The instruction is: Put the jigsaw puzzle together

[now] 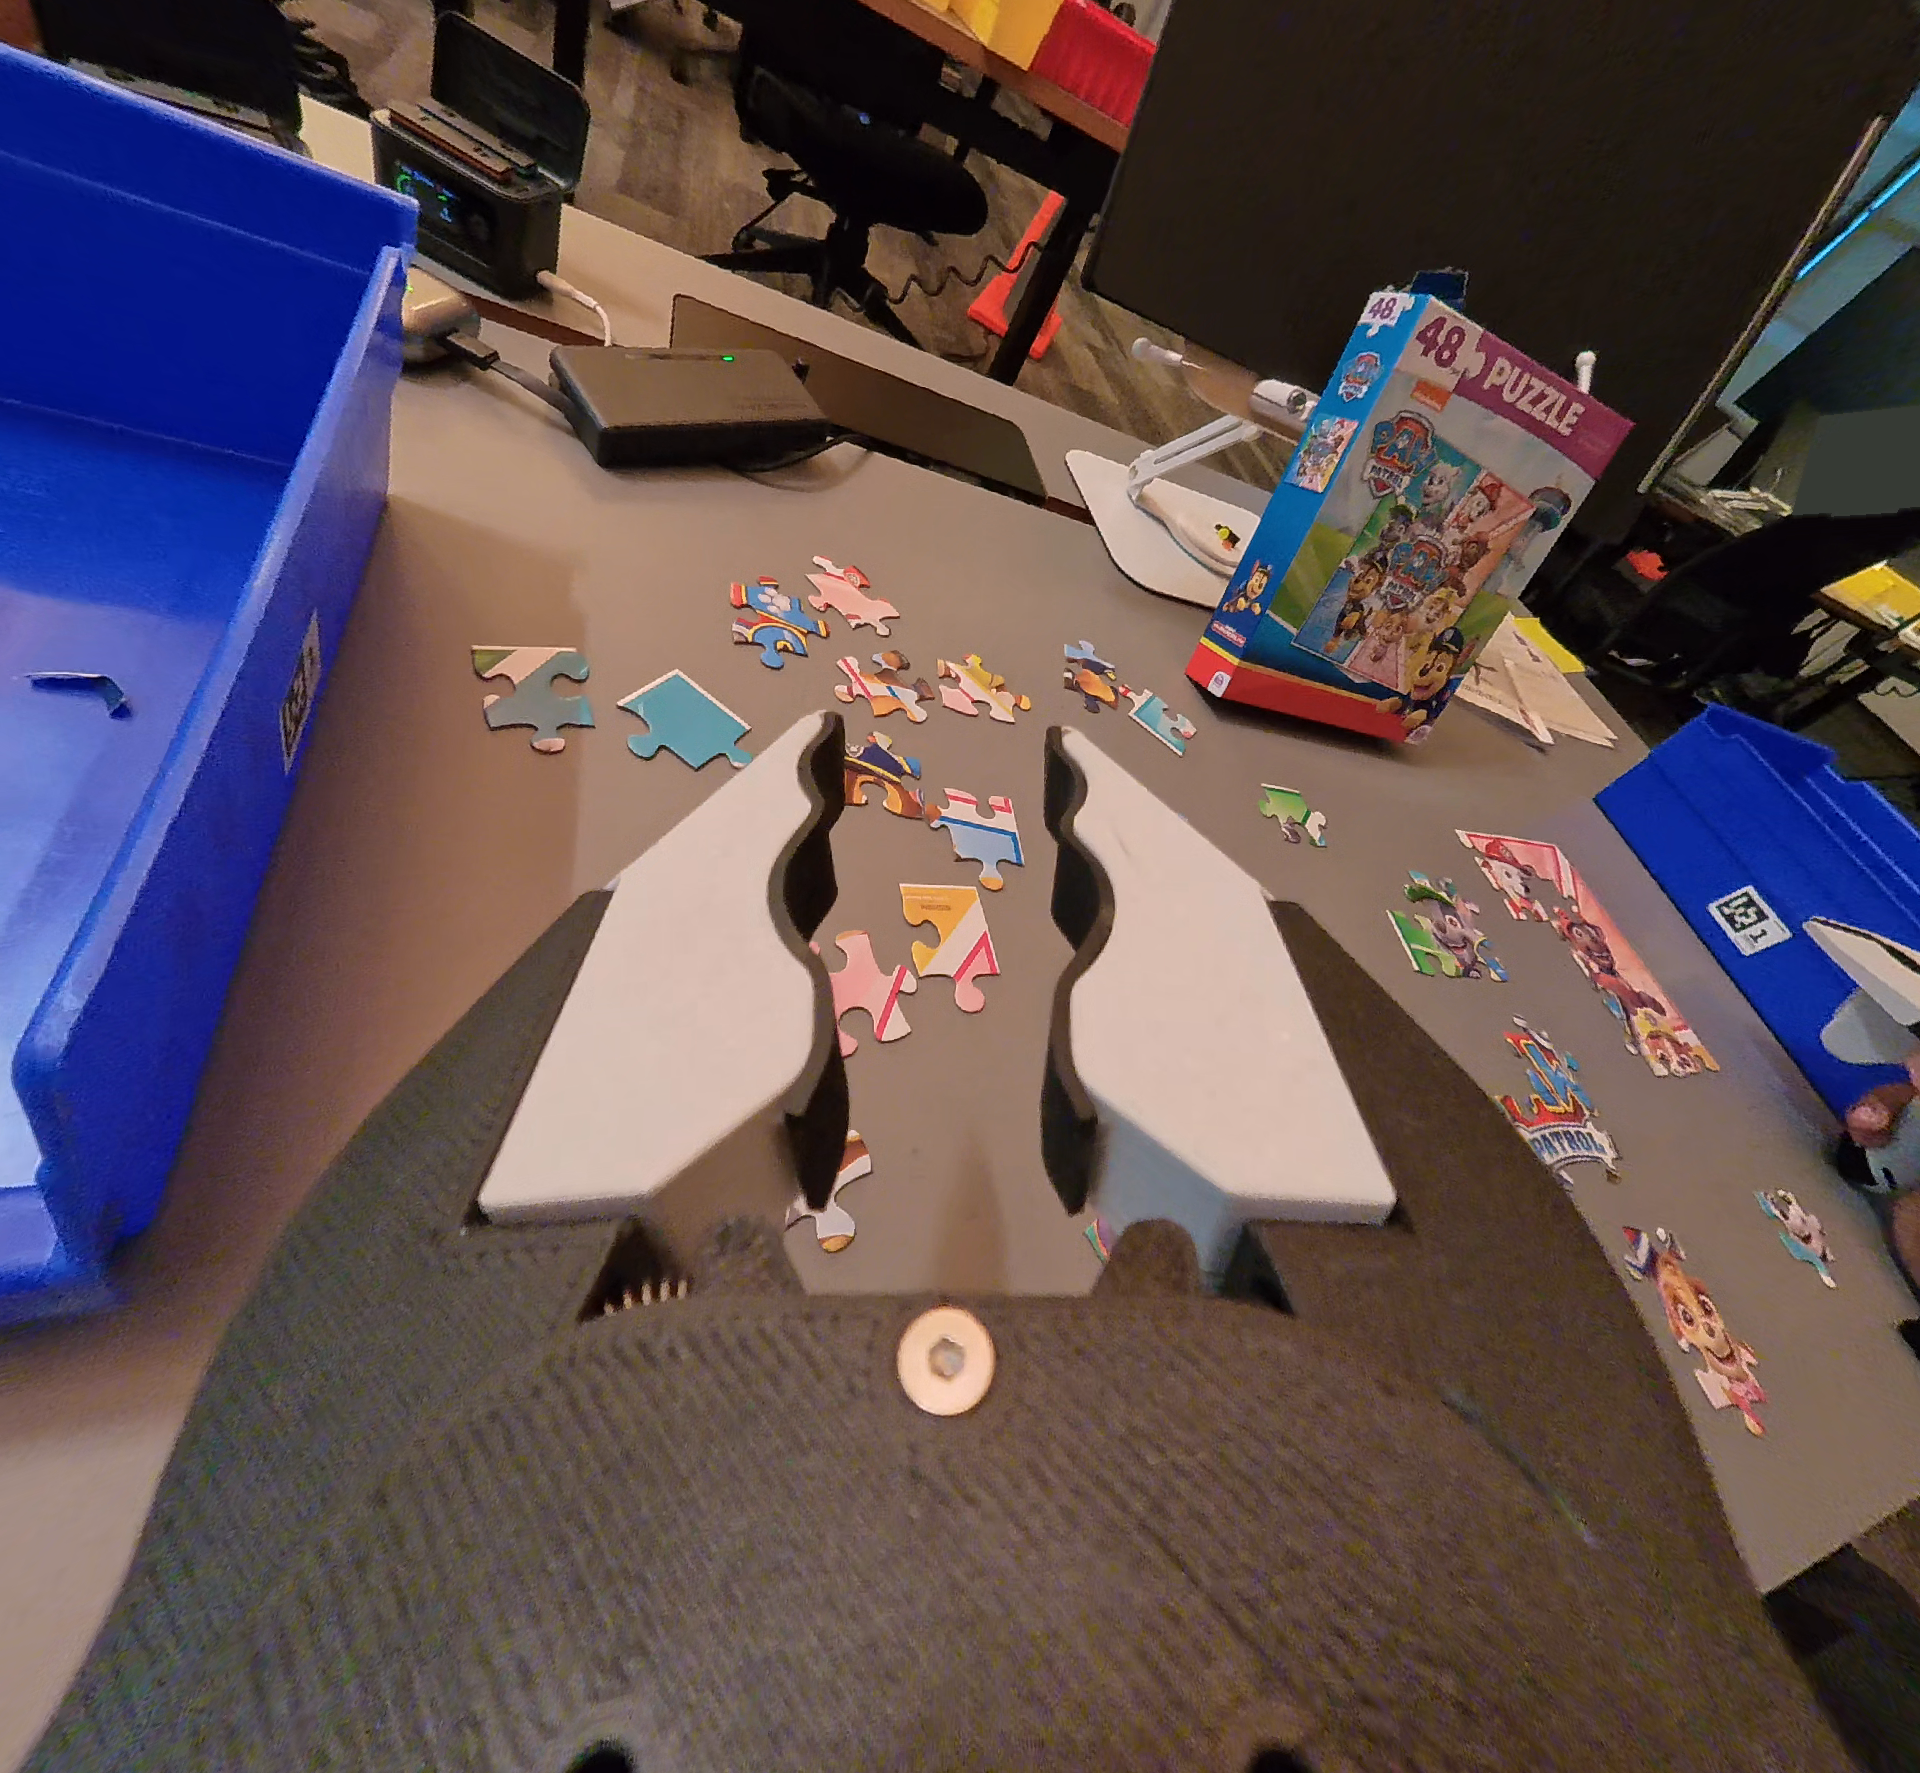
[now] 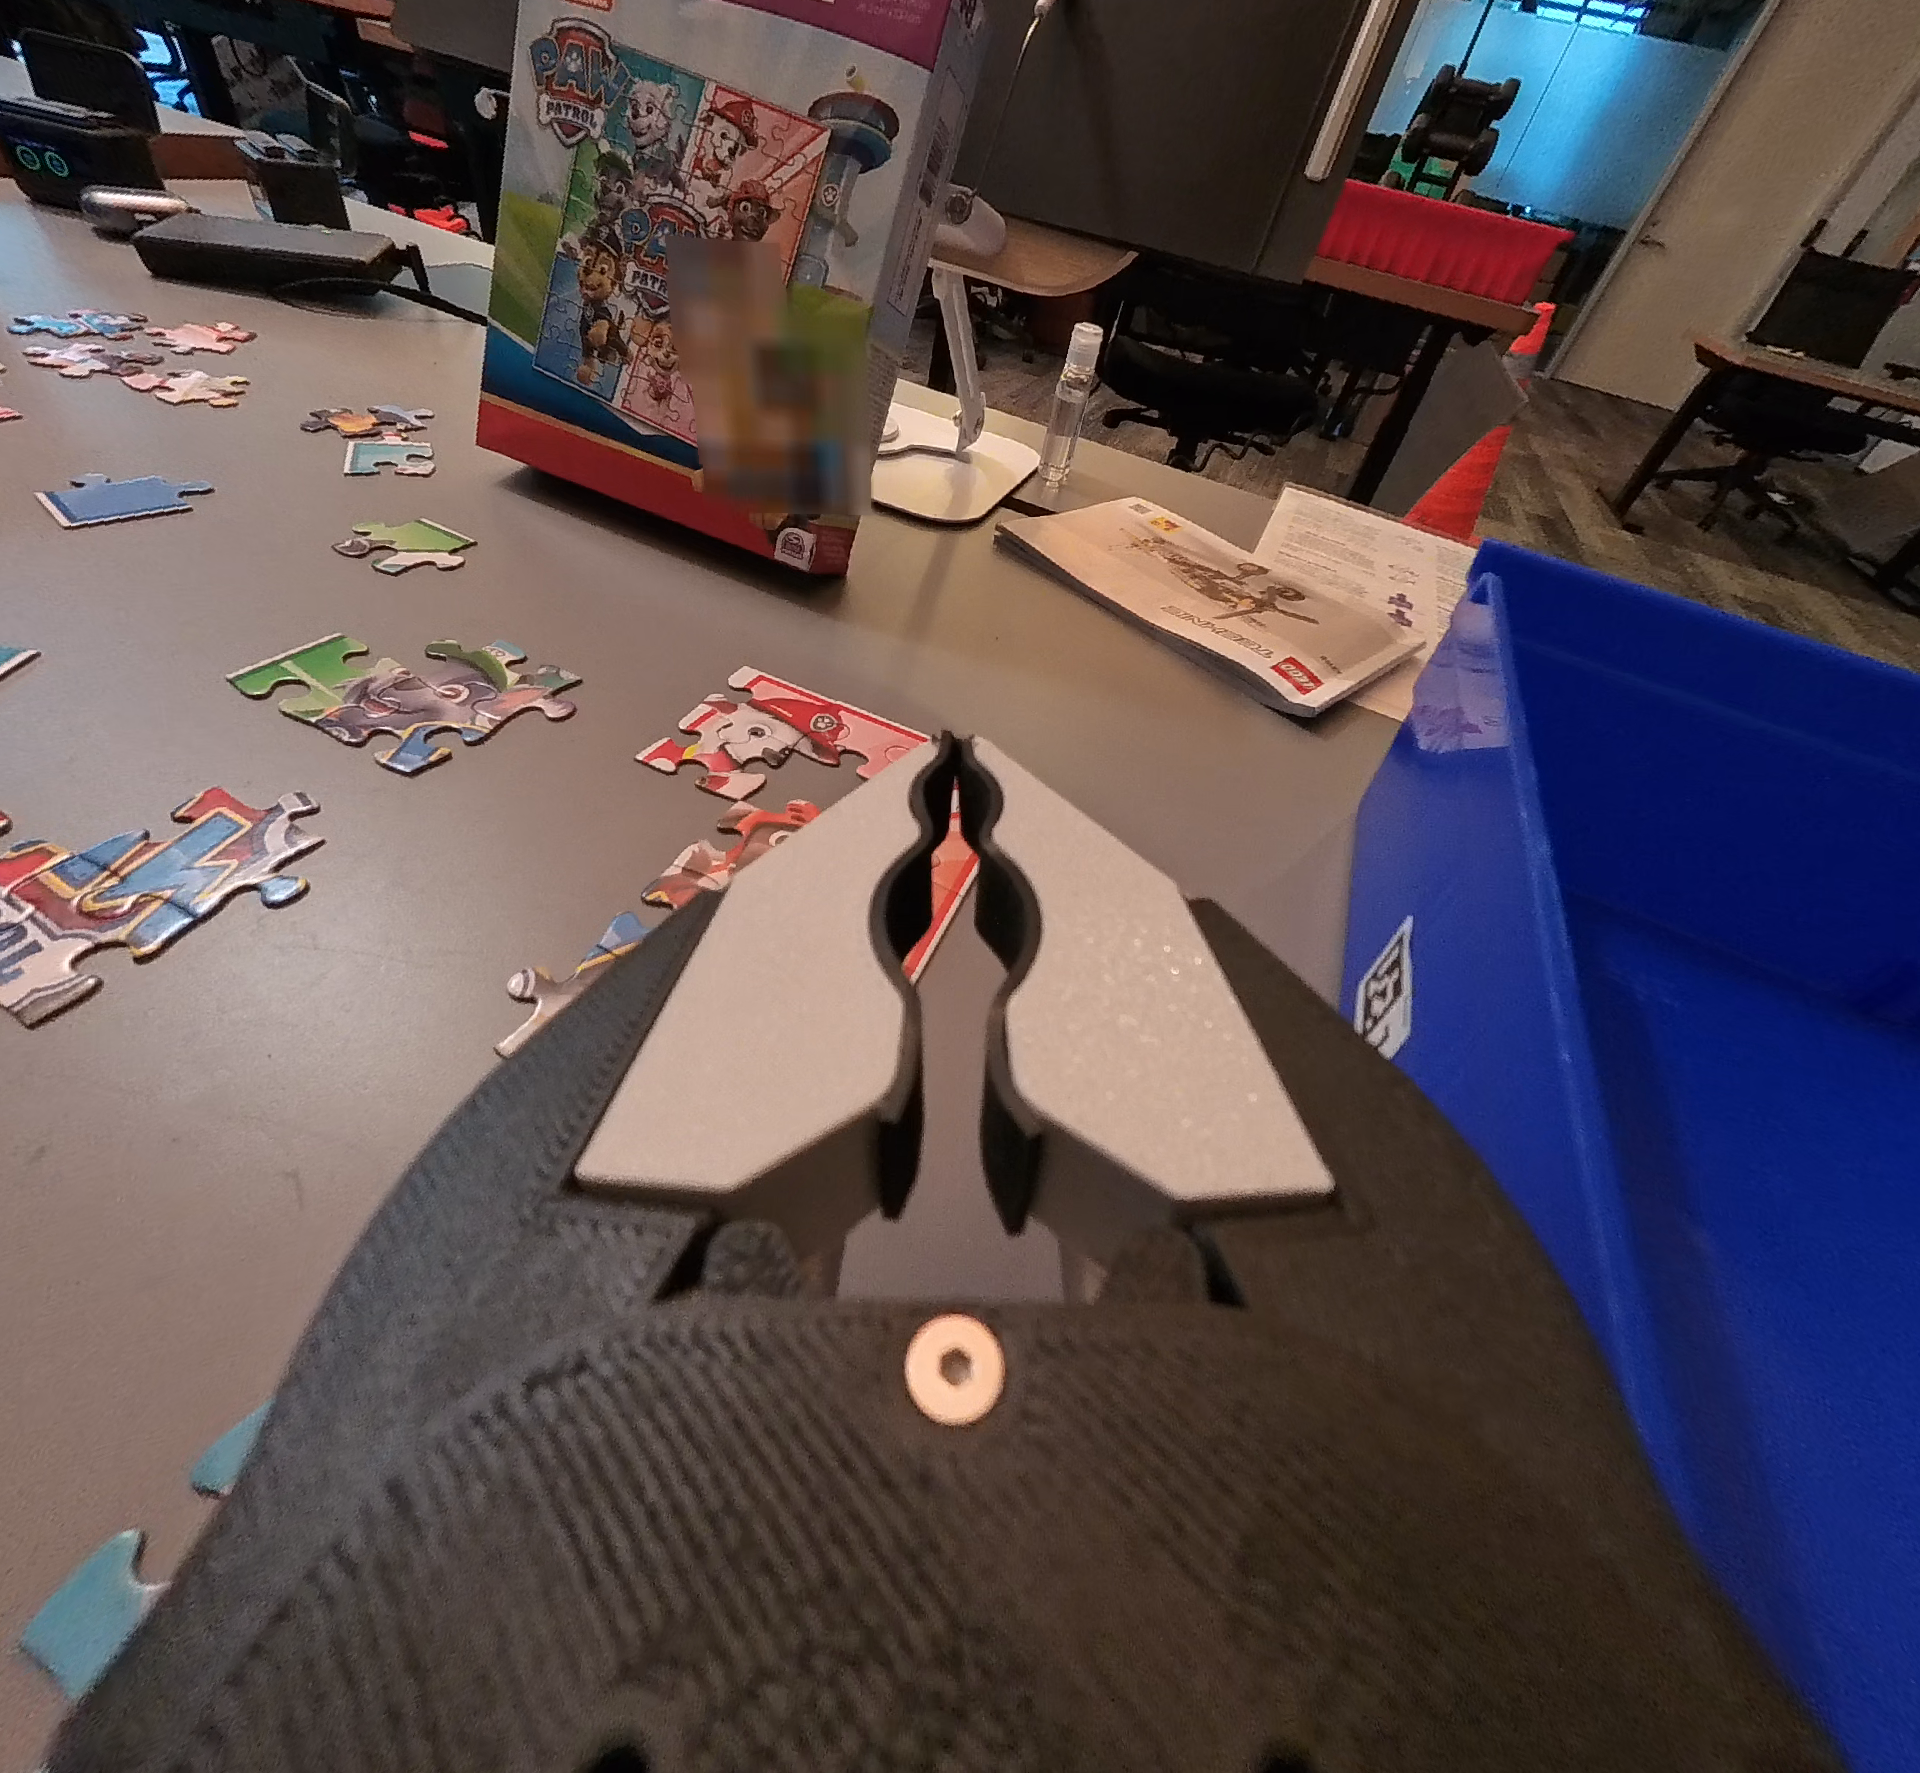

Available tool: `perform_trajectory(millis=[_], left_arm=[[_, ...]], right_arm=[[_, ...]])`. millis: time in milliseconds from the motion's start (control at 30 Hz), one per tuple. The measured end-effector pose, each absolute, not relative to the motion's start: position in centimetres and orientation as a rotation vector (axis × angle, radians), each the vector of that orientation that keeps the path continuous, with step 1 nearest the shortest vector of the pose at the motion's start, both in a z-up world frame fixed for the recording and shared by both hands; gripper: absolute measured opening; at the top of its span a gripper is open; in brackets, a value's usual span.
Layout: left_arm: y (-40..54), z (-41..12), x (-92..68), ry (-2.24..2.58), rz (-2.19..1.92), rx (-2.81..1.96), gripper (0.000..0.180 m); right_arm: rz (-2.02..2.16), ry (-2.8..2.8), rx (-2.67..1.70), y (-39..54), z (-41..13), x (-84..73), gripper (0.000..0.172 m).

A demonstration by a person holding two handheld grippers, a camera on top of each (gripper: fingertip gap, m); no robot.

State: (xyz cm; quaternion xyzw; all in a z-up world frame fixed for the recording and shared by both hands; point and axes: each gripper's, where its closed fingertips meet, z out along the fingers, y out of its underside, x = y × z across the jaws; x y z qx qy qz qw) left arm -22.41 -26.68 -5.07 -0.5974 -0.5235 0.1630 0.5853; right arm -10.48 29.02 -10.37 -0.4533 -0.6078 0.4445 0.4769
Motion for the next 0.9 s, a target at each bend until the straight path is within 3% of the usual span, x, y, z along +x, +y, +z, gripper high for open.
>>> perform_trajectory(millis=[433,800,900], left_arm=[[-26.8,-6.3,-22.7,-1.263,0.432,-1.469,0.035],[-27.5,-7.7,-23.1,-1.321,0.523,-1.549,0.022],[-27.7,-7.1,-23.1,-1.308,0.551,-1.525,0.012]], right_arm=[[1.081,-1.488,-1.114,29.1,-10.5,-10.5,0.0],[1.071,-1.49,-1.118,29.1,-10.6,-10.6,0.0],[1.068,-1.491,-1.119,29.1,-10.6,-10.6,0.0]])
